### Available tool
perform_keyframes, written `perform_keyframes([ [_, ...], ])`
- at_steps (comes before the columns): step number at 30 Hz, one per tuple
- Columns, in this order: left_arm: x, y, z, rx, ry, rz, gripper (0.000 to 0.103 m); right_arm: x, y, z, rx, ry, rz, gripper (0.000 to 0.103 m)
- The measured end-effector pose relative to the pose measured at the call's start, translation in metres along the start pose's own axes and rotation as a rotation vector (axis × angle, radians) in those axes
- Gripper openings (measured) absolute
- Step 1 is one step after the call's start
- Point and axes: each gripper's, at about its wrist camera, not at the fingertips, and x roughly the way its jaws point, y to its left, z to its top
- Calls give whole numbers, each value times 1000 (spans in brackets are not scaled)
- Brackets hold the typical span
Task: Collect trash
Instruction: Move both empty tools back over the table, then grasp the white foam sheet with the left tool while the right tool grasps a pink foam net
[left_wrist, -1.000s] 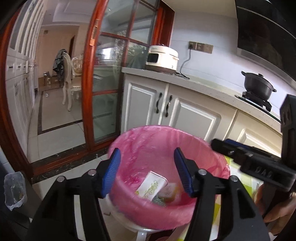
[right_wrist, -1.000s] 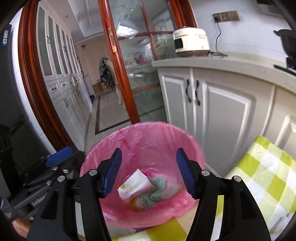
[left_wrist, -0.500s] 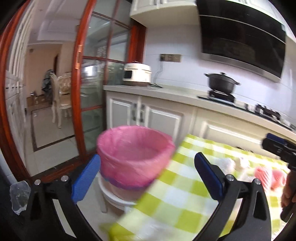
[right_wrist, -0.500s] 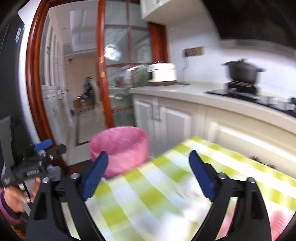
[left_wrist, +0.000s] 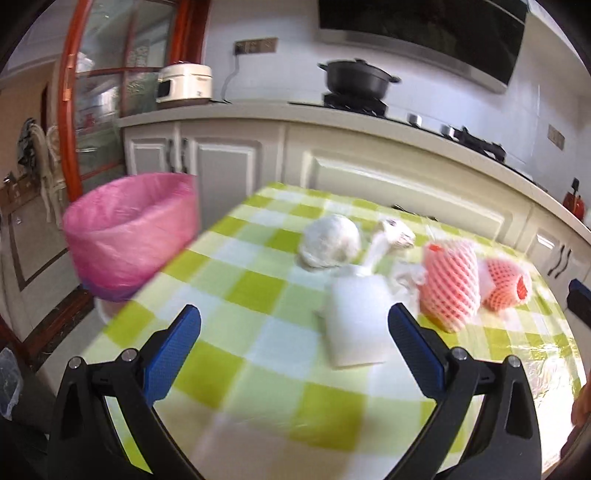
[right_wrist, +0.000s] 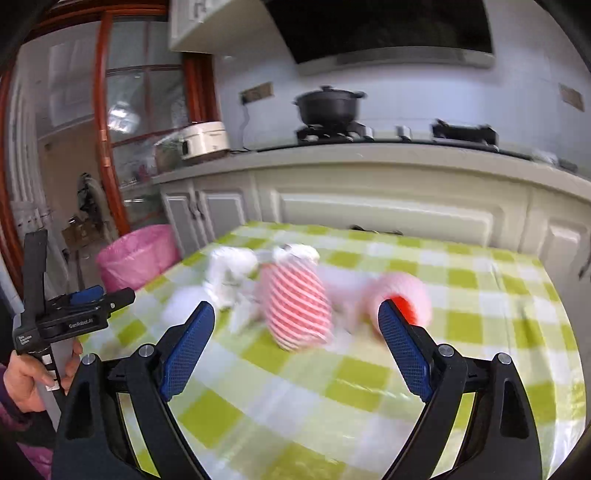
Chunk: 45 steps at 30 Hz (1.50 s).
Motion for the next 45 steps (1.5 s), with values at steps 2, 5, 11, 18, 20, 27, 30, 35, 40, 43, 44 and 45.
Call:
perform_keyframes([
  [2,13,-19,0,32,10,-2,98,1,-4,-8,-5,9,-21,85],
  [5,32,-39,0,60,21,12,98,5,-8,-15,14,11,-23,85],
  [11,67,-61,2,83,81,65,97,30,-13,-21,68,74,-6,85],
  [18,93,-53,-9,69,186,27,50,50,-7,-29,73,123,6,79],
  [20,83,-51,-10,75,144,10,49,55,-6,-27,68,128,-5,79],
  [27,36,-41,-1,63,19,-29,49,56,-27,-15,136,70,-110,79],
  [30,19,-39,1,61,-27,-33,49,65,-43,-5,119,74,-170,82],
  [35,0,-36,6,37,-63,-43,49,106,-70,-3,94,203,-259,82],
  [40,-7,-27,10,26,-78,-29,49,133,-79,-4,96,256,-251,82],
  [43,-6,-24,10,20,-75,-26,49,145,-80,-4,119,290,-227,78],
  [44,-7,-24,10,23,-75,-25,49,146,-81,-4,123,295,-223,74],
  [45,-6,-23,10,25,-75,-25,49,146,-81,-4,124,293,-221,67],
])
